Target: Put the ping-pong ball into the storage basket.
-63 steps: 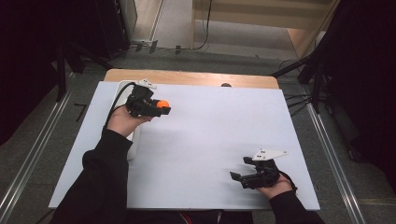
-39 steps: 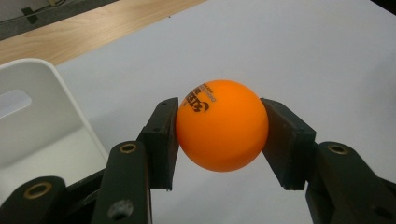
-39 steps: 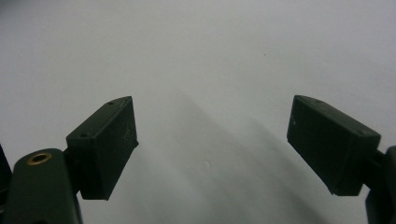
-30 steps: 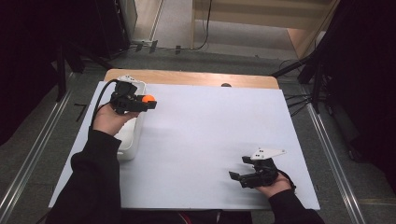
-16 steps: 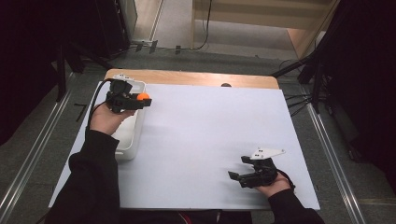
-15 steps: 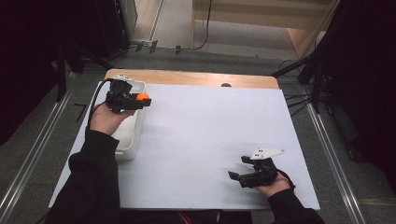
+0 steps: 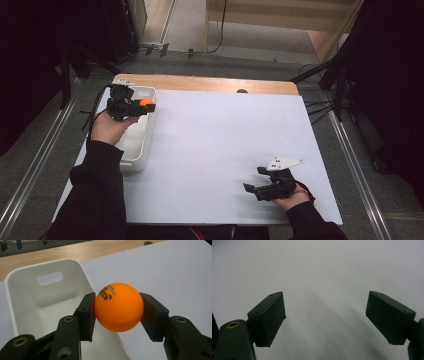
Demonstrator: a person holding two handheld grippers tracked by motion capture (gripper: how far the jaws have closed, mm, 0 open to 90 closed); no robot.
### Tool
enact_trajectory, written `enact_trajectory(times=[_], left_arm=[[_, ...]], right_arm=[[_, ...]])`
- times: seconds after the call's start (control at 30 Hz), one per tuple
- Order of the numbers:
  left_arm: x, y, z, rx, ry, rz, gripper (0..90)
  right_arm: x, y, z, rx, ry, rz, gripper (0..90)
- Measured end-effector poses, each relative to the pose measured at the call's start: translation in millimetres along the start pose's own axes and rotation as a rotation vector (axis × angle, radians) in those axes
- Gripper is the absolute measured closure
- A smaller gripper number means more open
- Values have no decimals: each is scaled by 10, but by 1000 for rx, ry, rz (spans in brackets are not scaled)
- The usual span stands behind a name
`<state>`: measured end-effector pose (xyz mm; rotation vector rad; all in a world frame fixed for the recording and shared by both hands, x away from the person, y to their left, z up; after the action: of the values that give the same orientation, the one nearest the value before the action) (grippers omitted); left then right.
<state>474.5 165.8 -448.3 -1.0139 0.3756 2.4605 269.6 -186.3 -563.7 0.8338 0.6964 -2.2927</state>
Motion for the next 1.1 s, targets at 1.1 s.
enact_trajectory(times=[1.1], left_arm=[[126,-303,-72,-108,-10,96,500]], right_arm=[[-14,20,-24,3,-1,-4,148]])
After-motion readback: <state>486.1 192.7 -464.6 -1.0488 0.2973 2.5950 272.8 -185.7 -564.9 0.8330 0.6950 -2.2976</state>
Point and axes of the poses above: each handheld gripper's, and its own axes: z roughly backward along the jaws, x roughly out of its underside, y roughly to its right, the point moved 9 cm from there along -z, roughly forward along the jaws, and after that the axes turned 4 degrees about -x, right-handed, at the moved point
